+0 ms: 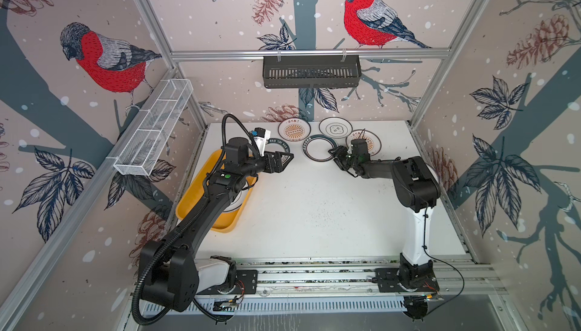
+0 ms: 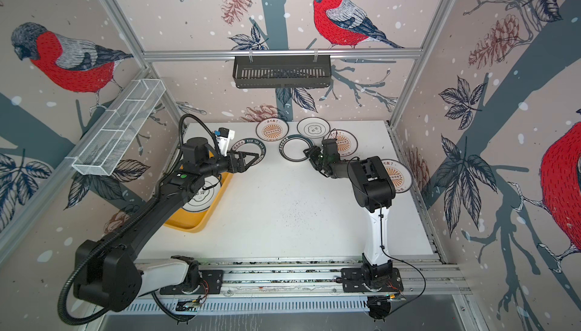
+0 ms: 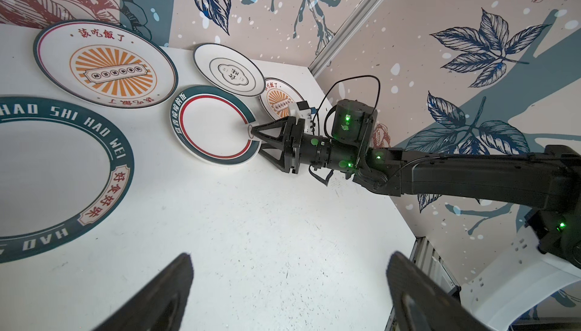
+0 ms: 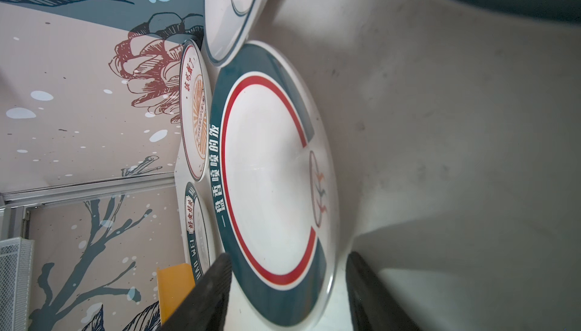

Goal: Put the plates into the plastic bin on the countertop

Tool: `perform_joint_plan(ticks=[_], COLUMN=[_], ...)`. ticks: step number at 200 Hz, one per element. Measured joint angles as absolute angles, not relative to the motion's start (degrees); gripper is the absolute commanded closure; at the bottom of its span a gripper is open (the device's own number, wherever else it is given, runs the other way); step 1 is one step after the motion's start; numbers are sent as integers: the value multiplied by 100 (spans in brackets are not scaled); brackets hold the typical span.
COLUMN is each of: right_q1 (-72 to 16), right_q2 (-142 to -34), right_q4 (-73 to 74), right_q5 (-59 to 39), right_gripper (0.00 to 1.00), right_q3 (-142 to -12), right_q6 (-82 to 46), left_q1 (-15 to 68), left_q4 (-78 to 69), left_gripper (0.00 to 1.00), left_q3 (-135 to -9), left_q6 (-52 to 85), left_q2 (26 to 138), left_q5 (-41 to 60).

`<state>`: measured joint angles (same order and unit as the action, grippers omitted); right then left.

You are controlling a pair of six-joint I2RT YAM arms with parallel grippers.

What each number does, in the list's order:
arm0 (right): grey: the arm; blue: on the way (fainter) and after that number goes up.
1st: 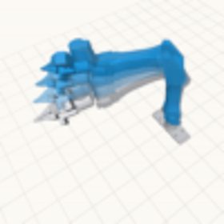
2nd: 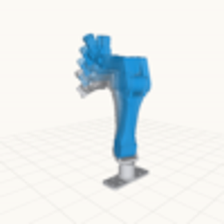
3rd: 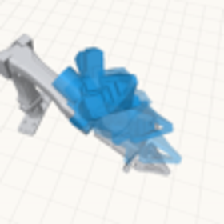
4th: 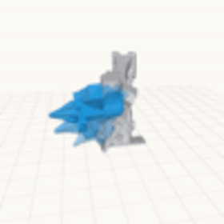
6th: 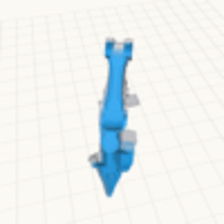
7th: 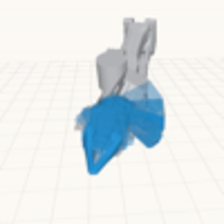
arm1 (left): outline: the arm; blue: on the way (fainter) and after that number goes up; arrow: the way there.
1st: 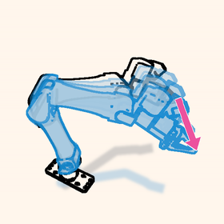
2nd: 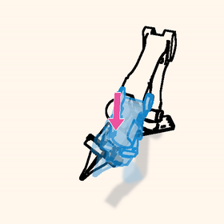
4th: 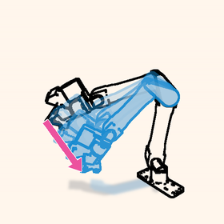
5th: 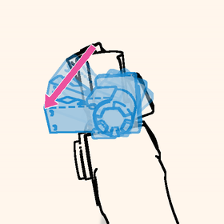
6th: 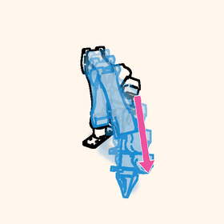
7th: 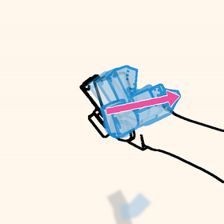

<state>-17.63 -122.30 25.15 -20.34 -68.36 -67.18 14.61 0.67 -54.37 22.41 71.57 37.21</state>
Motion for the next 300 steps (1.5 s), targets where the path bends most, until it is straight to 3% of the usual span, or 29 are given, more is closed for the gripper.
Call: perform_joint_plan(ticks=[45,63,147,206,300], right_q1=[-1763,-1763,-1765,-1782,-1896], right_q2=[-12322,-12348,-12328,-12234,-11336], right_q4=[2499,2541,2842,2838,2250], right_q5=[-1957,-1957,-1907,-1894,-1826], right_gripper=[64,76,91,97,97], right_q3=[-6851,-6834,-6545,-6477,-5955], right_q6=[-6768,-6799,-7190,-7244,-7041], left_q1=[1470,1470,1470,1470,1474], left_q4=[71,71,71,75,228], left_gripper=[4,4,4,4,4], left_q3=[-5470,-5472,-5472,-5474,-5494], left_q6=[2202,2204,2213,2235,2257], left_q2=[7050,7039,6906,6923,7074], left_q5=[3597,3581,3518,3428,3277])
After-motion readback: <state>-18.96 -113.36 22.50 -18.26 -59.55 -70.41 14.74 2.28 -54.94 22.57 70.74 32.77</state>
